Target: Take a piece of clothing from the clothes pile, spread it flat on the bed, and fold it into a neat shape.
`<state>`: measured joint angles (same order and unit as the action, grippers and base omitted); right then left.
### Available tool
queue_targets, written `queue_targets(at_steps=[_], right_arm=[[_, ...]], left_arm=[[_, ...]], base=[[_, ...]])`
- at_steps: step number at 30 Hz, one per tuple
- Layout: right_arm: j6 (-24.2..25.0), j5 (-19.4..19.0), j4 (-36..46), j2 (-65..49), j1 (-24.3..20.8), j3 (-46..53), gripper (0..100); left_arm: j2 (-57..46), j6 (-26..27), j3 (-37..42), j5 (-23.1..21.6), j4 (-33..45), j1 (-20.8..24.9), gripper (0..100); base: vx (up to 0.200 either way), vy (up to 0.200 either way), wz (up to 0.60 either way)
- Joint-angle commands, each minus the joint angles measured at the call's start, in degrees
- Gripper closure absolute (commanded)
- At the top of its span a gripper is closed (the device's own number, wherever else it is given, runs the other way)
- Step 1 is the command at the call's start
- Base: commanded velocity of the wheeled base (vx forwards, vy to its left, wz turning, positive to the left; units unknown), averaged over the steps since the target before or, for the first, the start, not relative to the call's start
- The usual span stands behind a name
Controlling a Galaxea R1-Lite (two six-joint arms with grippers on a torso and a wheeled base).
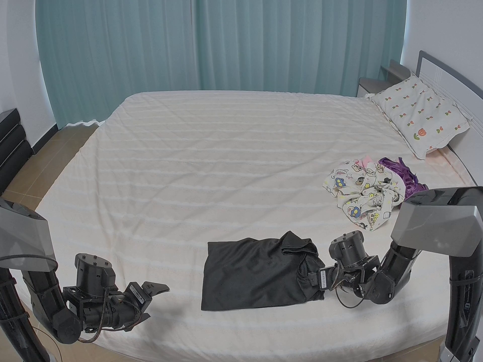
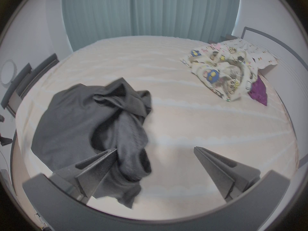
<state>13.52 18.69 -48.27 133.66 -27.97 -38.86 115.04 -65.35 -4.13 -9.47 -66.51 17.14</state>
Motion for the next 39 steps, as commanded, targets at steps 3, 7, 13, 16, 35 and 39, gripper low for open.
queue_targets(at_steps=[3,7,13,16,35,39], right_arm=[[0.37,1.0,5.12,-4.81,3.36,3.8,0],[0.54,1.09,4.86,-5.69,5.29,6.08,0],[1.95,0.03,2.92,-7.62,6.78,6.26,0],[5.47,-3.83,0.02,-7.89,6.26,4.5,0],[-2.36,-5.77,10.83,4.77,1.86,-19.94,0],[-4.47,-5.77,12.33,7.93,2.13,-24.07,0]], left_arm=[[0.09,0.05,0.18,0.07,-0.02,0.09,0],[0.09,0.05,0.18,0.07,-0.02,0.09,0],[0.09,0.05,0.18,0.07,-0.02,0.09,0],[0.09,0.05,0.18,0.07,-0.02,0.09,0],[0.18,0.05,0.09,0.07,-0.02,0.09,0],[0.18,0.05,0.09,0.07,-0.02,0.09,0]], base=[[0.0,0.0,0.0],[0.0,0.0,0.0],[0.0,0.0,0.0],[0.0,0.0,0.0],[0.0,0.0,0.0],[0.0,0.0,0.0]])
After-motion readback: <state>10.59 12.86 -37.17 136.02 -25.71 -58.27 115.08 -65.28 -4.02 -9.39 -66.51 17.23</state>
